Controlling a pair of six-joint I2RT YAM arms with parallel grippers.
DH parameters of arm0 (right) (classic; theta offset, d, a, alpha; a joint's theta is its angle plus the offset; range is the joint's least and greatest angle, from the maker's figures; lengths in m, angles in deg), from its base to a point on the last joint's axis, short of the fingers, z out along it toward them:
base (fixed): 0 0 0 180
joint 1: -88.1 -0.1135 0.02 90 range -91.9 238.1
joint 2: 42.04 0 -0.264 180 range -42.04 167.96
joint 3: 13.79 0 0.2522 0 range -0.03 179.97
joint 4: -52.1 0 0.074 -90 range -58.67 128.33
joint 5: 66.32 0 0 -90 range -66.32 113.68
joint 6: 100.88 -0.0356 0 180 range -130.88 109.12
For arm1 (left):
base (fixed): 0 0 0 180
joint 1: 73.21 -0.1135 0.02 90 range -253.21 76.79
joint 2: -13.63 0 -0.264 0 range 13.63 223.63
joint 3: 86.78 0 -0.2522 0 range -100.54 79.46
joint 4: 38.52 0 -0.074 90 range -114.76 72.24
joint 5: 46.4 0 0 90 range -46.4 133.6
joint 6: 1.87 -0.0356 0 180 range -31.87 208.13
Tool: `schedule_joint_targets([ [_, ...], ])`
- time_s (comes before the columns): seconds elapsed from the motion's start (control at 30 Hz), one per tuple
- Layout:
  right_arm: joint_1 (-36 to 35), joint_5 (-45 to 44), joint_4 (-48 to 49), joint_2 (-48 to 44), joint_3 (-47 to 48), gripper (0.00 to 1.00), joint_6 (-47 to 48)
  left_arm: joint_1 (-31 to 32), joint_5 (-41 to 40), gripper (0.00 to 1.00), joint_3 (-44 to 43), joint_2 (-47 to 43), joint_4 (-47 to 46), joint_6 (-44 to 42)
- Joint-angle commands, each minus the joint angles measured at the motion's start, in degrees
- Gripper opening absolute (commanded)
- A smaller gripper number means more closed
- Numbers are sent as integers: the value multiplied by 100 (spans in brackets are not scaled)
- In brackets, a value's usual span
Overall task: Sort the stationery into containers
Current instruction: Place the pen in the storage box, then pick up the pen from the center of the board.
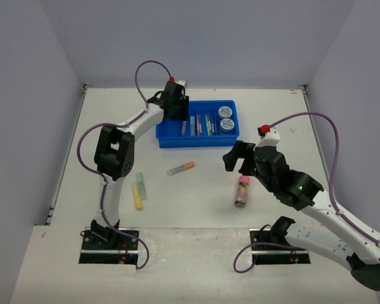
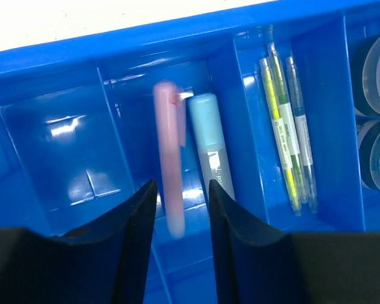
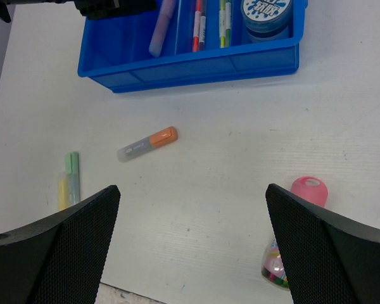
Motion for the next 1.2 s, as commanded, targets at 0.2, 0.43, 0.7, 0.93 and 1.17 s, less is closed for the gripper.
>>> schedule_joint_targets([
  [0.2,9,89,-3,150,178,99,242,351,306,65,482,-1688,18,-687],
  [0.43,44,107,147,117,3,99,617,1100,-177,68,3039,-3606,-261,-1804],
  [0.7,282,295,558,32,-210,99,973,1231,-158,70,5177,-4544,-1548,-2296],
  [0.93,343,695,951,190,-462,99,1273,991,390,69,5578,-3210,-2508,-2762],
  [1.17,374,810,1025,148,-576,99,1330,844,968,63,5424,-2576,-2644,-2635],
])
